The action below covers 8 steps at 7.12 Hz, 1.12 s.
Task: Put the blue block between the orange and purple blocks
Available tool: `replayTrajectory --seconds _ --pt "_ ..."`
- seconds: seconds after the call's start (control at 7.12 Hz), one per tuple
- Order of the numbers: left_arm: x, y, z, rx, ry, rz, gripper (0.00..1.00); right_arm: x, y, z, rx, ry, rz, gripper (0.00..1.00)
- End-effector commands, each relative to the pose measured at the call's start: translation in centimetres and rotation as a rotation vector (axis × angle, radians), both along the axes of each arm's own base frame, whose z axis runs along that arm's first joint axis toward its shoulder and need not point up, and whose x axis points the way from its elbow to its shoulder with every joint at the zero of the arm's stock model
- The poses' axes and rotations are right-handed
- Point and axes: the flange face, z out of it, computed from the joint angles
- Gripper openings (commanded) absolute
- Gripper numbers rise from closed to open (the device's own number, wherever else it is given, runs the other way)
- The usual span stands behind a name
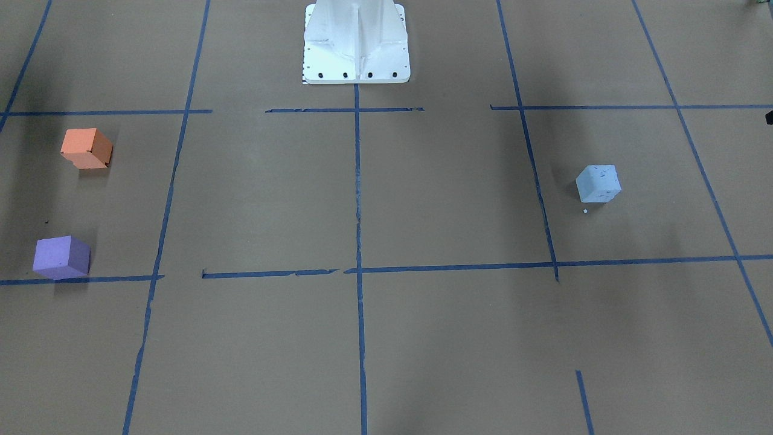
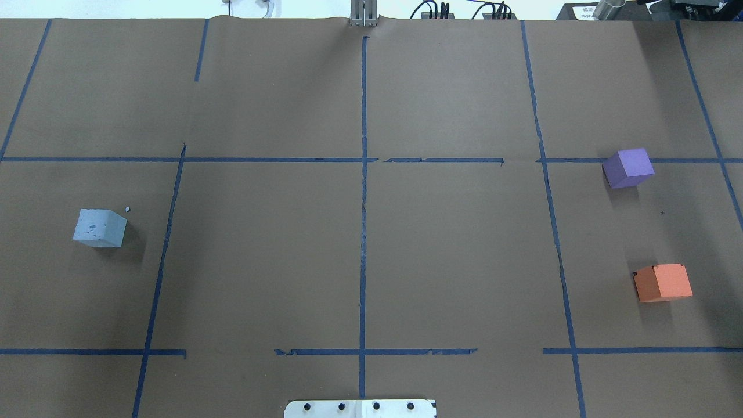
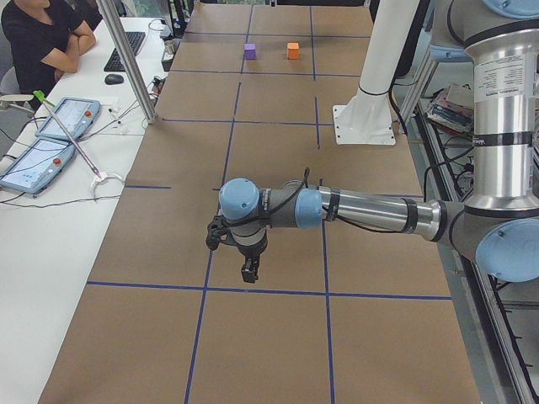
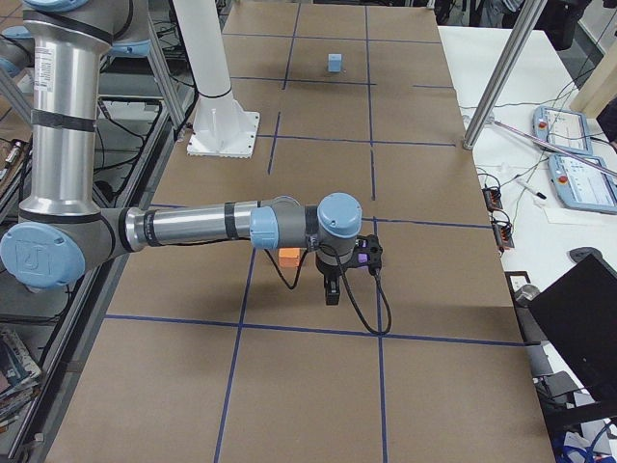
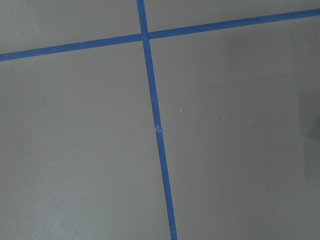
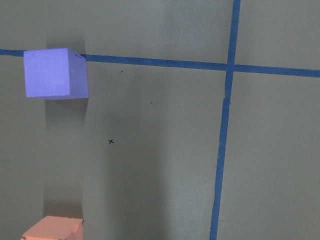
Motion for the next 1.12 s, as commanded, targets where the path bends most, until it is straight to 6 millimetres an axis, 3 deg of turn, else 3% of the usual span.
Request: replayTrajectory --seconds 0.0,0.98 --pt "0.00 1.52 -0.06 0.047 0.006 0.003 1.00 -0.02 0.20 0.08 -0.002 -0.003 0.000 1.00" --pt "0.13 1.19 -1.03 0.064 0.013 -0.004 1.00 0.00 0.46 0.50 0.000 -0.003 0.000 1.00"
